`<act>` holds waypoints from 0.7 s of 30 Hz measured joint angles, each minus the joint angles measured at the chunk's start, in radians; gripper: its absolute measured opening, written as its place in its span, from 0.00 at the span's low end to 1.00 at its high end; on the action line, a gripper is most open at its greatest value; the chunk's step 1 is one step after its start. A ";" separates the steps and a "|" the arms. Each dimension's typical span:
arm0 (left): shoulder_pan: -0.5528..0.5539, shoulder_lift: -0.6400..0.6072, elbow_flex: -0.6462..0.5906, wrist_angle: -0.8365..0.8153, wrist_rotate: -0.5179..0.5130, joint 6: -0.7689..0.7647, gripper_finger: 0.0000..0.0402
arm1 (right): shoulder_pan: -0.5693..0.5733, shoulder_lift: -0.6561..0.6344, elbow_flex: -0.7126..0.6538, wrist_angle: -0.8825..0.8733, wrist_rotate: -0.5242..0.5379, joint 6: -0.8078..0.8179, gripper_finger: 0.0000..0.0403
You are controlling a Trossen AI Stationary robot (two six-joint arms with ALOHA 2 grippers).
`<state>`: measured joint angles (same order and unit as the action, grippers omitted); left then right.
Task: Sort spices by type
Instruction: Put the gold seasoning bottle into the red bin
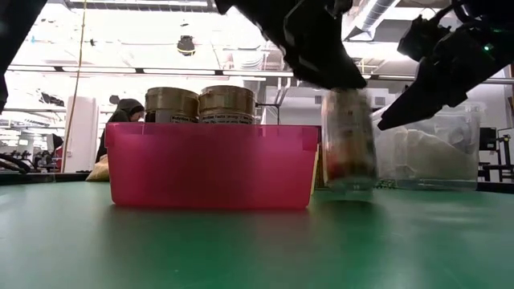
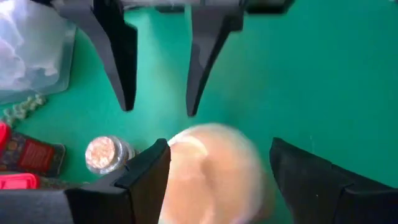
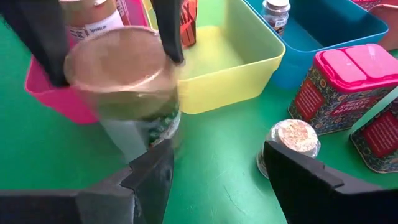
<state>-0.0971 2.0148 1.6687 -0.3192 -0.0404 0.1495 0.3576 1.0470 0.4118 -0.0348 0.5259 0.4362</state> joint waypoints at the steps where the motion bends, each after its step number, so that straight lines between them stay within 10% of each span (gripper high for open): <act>1: 0.000 0.000 0.011 -0.010 0.002 0.006 0.64 | 0.000 0.000 0.000 -0.003 0.000 0.000 0.68; 21: 0.005 -0.015 0.083 -0.241 0.001 -0.018 0.51 | 0.028 0.093 0.049 -0.026 -0.009 0.056 0.68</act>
<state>-0.0925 2.0000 1.7519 -0.5606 -0.0395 0.1315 0.3861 1.1399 0.4604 -0.0608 0.5172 0.4919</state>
